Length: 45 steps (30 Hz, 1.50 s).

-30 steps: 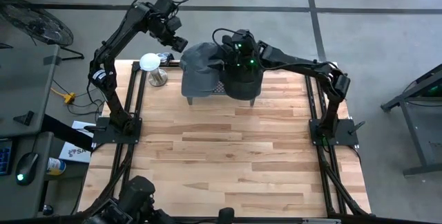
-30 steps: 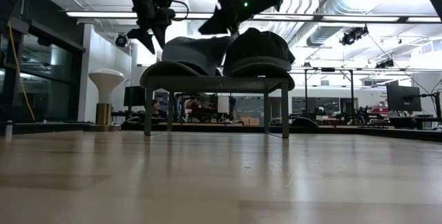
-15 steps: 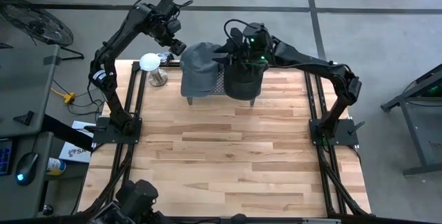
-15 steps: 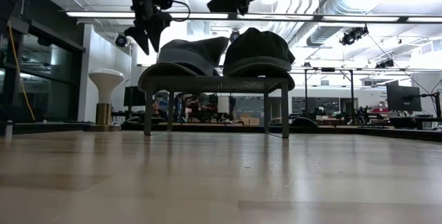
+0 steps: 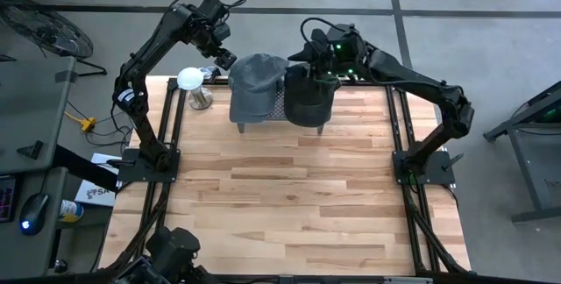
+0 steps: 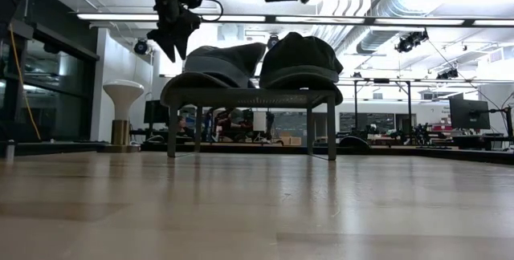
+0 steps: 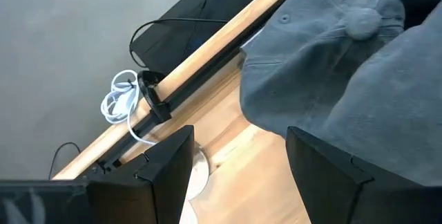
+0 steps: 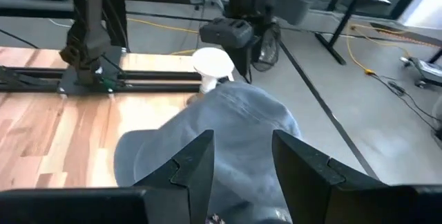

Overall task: Pick & Place hat
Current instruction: Stack the gray cap on top of the other gray cap on the shelf

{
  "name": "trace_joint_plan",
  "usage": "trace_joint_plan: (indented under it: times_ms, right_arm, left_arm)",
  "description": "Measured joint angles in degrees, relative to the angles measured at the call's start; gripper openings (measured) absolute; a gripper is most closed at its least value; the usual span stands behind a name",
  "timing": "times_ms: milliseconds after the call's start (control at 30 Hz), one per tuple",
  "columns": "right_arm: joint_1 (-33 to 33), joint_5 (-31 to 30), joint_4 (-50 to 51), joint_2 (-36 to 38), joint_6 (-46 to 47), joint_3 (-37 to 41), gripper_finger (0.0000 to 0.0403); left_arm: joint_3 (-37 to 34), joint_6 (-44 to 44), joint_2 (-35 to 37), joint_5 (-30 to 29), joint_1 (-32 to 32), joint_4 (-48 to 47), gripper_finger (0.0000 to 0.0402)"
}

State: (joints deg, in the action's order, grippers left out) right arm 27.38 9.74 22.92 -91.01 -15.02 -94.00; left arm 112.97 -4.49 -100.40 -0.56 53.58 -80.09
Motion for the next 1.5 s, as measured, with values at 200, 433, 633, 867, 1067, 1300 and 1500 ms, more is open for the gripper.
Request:
trace_joint_plan:
  times_ms: [200, 433, 633, 867, 1067, 1300, 1500]
  right_arm:
    - [0.0, -0.2, 3.7, 2.6, 2.2, 0.0, 0.014]
    - [0.7, -0.3, 11.3, 6.8, 4.7, 0.0, 0.014]
    - [2.8, -0.1, 17.7, 11.3, 7.4, 0.0, 0.014]
    - [3.8, -1.3, 18.6, 14.7, 11.3, 0.0, 0.014]
    - [3.8, -1.5, 22.9, 14.5, 13.2, 0.0, 0.014]
    - [3.7, -3.3, 26.9, 14.6, 14.7, 0.0, 0.014]
    - [3.7, -3.0, 28.6, 14.6, 16.1, 0.0, 0.014]
  left_arm:
    - [0.0, -0.1, 0.7, 0.3, 0.0, 0.2, 0.0225]
    - [0.0, -1.2, 6.2, 0.4, 0.0, 0.6, 0.0225]
    - [0.0, -4.0, 12.0, 6.3, 0.0, 3.2, 0.0225]
    - [-1.0, -7.2, 17.7, 9.3, 0.0, 5.0, 0.0225]
    - [-6.8, -9.4, 21.8, 13.6, 0.0, 5.4, 0.0225]
    - [-20.6, -9.3, 29.7, 18.7, 0.0, 12.9, 0.0225]
    - [-33.8, -6.0, 36.4, 23.4, 0.0, 19.5, 0.0225]
